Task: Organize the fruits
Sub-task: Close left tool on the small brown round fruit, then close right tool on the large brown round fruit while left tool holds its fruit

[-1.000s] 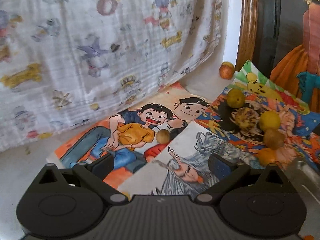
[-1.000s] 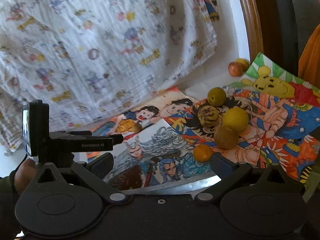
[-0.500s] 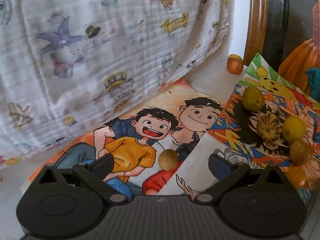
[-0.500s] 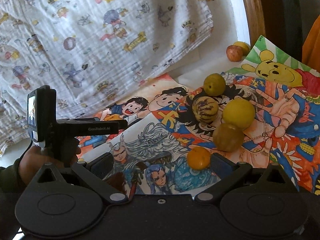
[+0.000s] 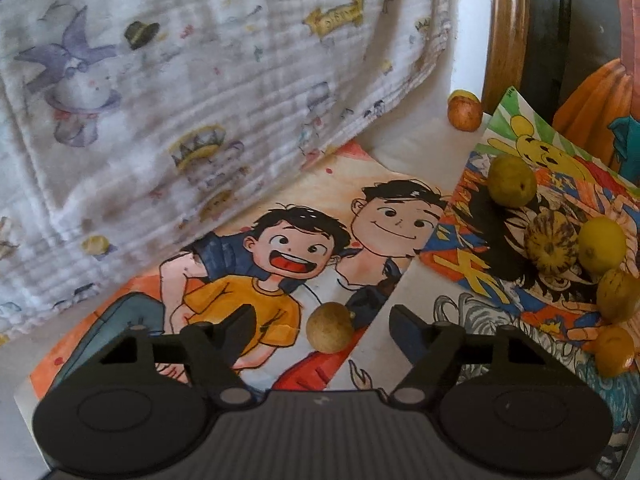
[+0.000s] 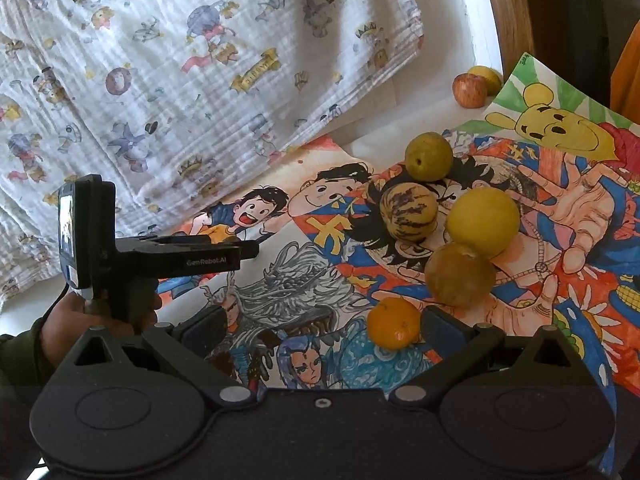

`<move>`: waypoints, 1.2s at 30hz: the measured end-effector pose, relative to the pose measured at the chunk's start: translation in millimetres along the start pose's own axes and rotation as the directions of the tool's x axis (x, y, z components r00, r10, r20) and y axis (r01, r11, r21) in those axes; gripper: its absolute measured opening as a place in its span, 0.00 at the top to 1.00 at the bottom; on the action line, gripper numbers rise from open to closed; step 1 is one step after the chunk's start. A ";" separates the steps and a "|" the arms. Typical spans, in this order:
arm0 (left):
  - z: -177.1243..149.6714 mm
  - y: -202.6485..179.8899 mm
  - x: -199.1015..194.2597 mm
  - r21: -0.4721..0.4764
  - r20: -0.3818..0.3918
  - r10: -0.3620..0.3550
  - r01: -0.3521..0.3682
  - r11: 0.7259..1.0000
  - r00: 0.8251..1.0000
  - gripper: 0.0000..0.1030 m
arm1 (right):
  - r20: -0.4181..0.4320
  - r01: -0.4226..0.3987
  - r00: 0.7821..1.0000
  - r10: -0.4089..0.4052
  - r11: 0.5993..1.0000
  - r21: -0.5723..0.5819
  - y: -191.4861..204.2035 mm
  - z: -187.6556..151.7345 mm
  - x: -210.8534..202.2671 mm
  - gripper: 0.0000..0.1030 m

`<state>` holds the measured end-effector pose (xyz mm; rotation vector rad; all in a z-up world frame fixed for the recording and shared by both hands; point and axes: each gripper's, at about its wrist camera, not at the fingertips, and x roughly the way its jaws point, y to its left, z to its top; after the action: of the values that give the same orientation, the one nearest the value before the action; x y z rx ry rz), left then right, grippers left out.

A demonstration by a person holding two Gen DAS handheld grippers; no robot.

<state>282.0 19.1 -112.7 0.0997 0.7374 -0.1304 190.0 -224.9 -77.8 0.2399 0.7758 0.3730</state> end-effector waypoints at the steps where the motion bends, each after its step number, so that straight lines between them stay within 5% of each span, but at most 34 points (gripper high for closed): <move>1: -0.2 -1.2 0.8 0.007 -0.002 -0.002 0.002 1.000 1.000 0.34 | 0.000 0.000 1.000 0.000 1.000 0.000 -0.8 0.3 0.4 0.00; 4: -0.2 -3.2 3.1 0.022 -0.011 -0.001 0.002 1.000 1.000 0.49 | 0.000 0.002 1.000 -0.002 1.000 0.003 -1.9 0.7 1.1 0.00; 13: 0.1 -4.9 1.5 0.042 -0.013 -0.014 0.015 0.999 1.000 0.72 | 0.001 0.015 1.000 -0.015 1.000 0.011 -3.3 1.0 2.0 0.00; 26: 2.6 -13.1 -21.2 0.040 0.026 -0.043 0.042 0.998 0.999 0.73 | -0.021 0.252 0.968 -0.251 0.963 0.090 -39.9 19.9 24.2 0.01; 36: 0.1 -47.8 -37.5 0.081 0.008 -0.124 0.123 0.989 0.992 0.73 | -0.067 0.318 0.947 -0.314 0.944 0.085 -55.2 25.7 51.7 0.17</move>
<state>247.3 -24.9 -89.5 0.1299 0.7255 -0.2784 255.4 -255.6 -111.8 0.1909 0.8694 0.0380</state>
